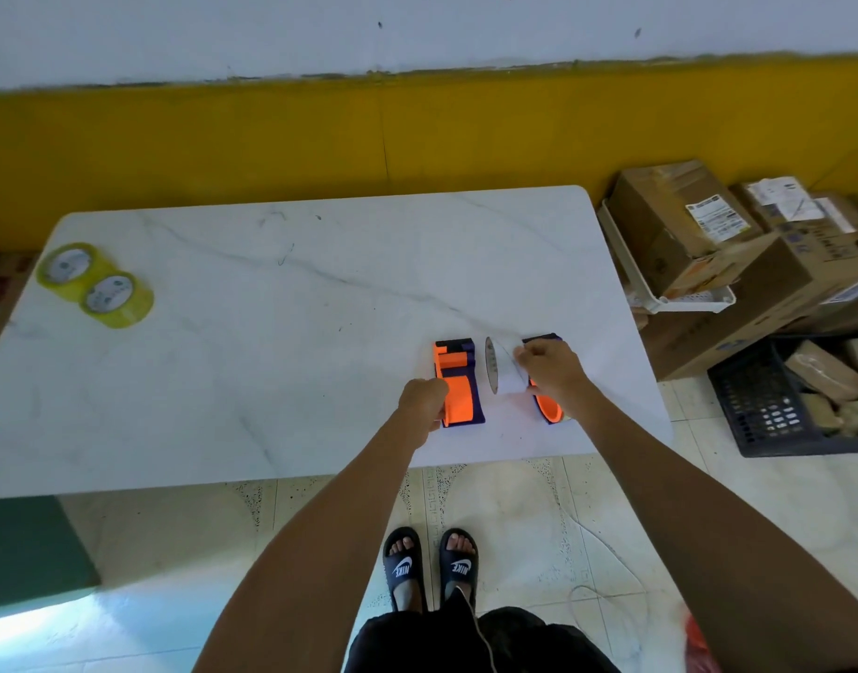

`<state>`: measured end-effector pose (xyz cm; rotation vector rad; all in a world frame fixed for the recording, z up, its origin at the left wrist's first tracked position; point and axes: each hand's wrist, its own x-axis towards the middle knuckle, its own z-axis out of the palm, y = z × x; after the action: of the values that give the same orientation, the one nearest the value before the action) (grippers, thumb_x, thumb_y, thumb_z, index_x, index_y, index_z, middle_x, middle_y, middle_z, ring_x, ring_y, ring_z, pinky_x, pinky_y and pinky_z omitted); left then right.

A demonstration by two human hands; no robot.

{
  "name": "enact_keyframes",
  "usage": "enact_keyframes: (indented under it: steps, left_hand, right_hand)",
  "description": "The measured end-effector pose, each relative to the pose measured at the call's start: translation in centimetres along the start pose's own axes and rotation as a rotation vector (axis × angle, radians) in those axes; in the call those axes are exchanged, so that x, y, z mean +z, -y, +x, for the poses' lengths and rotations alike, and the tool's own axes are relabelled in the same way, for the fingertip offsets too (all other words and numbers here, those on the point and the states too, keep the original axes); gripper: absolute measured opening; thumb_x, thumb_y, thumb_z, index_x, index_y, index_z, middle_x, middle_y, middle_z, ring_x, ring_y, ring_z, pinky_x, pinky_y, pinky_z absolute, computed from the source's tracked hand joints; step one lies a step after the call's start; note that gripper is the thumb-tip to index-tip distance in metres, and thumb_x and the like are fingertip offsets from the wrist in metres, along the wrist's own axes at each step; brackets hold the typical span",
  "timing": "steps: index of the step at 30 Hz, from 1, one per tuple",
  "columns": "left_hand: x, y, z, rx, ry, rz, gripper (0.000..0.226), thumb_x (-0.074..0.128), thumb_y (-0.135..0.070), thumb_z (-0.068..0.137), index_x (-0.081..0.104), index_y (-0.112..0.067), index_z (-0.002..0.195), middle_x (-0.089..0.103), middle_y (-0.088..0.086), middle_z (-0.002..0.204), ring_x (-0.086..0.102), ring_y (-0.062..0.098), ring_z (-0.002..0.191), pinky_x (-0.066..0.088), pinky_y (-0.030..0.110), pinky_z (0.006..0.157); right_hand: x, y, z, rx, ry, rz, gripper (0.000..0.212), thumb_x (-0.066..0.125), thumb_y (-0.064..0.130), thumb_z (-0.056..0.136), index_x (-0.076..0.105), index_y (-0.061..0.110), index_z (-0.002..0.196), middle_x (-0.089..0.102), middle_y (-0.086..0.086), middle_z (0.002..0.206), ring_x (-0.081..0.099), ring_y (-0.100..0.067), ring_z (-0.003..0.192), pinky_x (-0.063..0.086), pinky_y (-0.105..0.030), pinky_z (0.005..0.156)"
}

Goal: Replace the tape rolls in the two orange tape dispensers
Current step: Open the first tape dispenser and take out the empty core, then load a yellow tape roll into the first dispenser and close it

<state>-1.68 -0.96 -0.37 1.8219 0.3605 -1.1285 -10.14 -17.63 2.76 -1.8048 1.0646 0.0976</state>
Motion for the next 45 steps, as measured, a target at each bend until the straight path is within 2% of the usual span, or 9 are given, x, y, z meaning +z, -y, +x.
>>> enact_keyframes:
  steps: [3, 6, 9, 13, 16, 20, 23, 30, 45]
  left_hand:
    - [-0.2, 0.2, 0.5, 0.041, -0.039, 0.098, 0.009, 0.045, -0.01, 0.084, 0.053, -0.007, 0.087, 0.057, 0.013, 0.09, 0.052, 0.026, 0.079, 0.042, 0.032, 0.069]
    - [-1.0, -1.2, 0.3, 0.114, -0.081, 0.144, 0.007, 0.045, -0.011, 0.086, 0.051, -0.008, 0.083, 0.054, 0.011, 0.086, 0.049, 0.024, 0.078, 0.039, 0.031, 0.068]
    - [-2.2, -3.7, -0.1, 0.181, -0.121, 0.128, 0.014, 0.046, -0.011, 0.087, 0.048, -0.011, 0.074, 0.052, 0.01, 0.081, 0.049, 0.025, 0.077, 0.038, 0.032, 0.068]
    - [-4.4, -6.7, -1.1, 0.255, -0.162, 0.1, 0.014, 0.047, -0.012, 0.082, 0.046, -0.013, 0.068, 0.055, 0.012, 0.082, 0.049, 0.025, 0.075, 0.037, 0.032, 0.068]
    - [-6.0, -8.7, -2.9, 0.295, -0.161, 0.052, 0.014, 0.047, -0.013, 0.086, 0.052, -0.013, 0.072, 0.061, 0.011, 0.085, 0.056, 0.025, 0.076, 0.042, 0.03, 0.067]
    - [-7.4, -10.5, -5.6, 0.359, -0.121, -0.021, 0.014, 0.05, -0.014, 0.091, 0.061, -0.007, 0.093, 0.064, 0.008, 0.087, 0.057, 0.02, 0.076, 0.043, 0.026, 0.065]
    - [-8.0, -12.0, -7.2, 0.43, -0.13, -0.062, 0.024, 0.054, -0.021, 0.092, 0.066, -0.005, 0.104, 0.069, 0.01, 0.096, 0.062, 0.022, 0.085, 0.049, 0.03, 0.078]
    - [-9.5, -14.6, -9.2, 0.594, -0.293, -0.028, 0.029, 0.051, -0.012, 0.097, 0.06, -0.006, 0.124, 0.061, 0.014, 0.125, 0.061, 0.033, 0.112, 0.054, 0.043, 0.095]
    - [-21.3, -11.3, -9.1, 0.559, -0.468, -0.168, 0.028, 0.054, -0.011, 0.094, 0.062, -0.002, 0.119, 0.062, 0.019, 0.123, 0.061, 0.037, 0.111, 0.056, 0.05, 0.091]
  right_hand:
    - [-0.1, 0.3, 0.3, -0.014, -0.021, -0.005, 0.036, 0.053, 0.023, 0.088, 0.057, -0.013, 0.087, 0.057, -0.036, 0.091, 0.066, -0.042, 0.088, 0.059, -0.056, 0.079]
    - [-0.1, 1.0, 0.6, -0.034, -0.026, 0.018, 0.04, 0.052, 0.024, 0.088, 0.057, -0.014, 0.096, 0.058, -0.039, 0.103, 0.066, -0.045, 0.089, 0.057, -0.059, 0.08]
    - [0.0, 2.0, 1.0, -0.073, -0.013, 0.028, 0.042, 0.052, 0.03, 0.083, 0.056, -0.012, 0.087, 0.054, -0.028, 0.077, 0.062, -0.029, 0.072, 0.055, -0.062, 0.08]
    - [0.5, 5.2, 0.7, -0.133, 0.014, 0.048, 0.039, 0.053, 0.029, 0.088, 0.058, -0.01, 0.082, 0.054, -0.013, 0.074, 0.07, -0.036, 0.077, 0.057, -0.056, 0.082]
    - [1.0, 8.0, 0.1, -0.198, 0.03, 0.064, 0.029, 0.055, 0.027, 0.091, 0.06, 0.004, 0.073, 0.055, -0.014, 0.074, 0.063, -0.028, 0.072, 0.058, -0.053, 0.084]
    - [1.6, 11.2, -0.1, -0.281, 0.07, 0.08, 0.035, 0.056, 0.029, 0.09, 0.064, -0.003, 0.08, 0.066, -0.025, 0.087, 0.067, -0.036, 0.086, 0.057, -0.055, 0.084]
    - [2.0, 13.8, -0.8, -0.353, 0.125, 0.098, 0.025, 0.056, 0.029, 0.092, 0.068, 0.009, 0.085, 0.068, -0.022, 0.102, 0.065, -0.038, 0.101, 0.058, -0.053, 0.087]
    - [3.5, 18.5, -2.3, -0.521, 0.158, 0.083, 0.028, 0.055, 0.027, 0.094, 0.067, 0.003, 0.089, 0.067, -0.023, 0.099, 0.065, -0.038, 0.099, 0.057, -0.055, 0.087]
    - [13.8, 24.7, -5.5, -0.658, 0.308, -0.067, 0.031, 0.056, 0.029, 0.094, 0.069, 0.002, 0.103, 0.068, -0.016, 0.105, 0.065, -0.032, 0.099, 0.057, -0.046, 0.09]
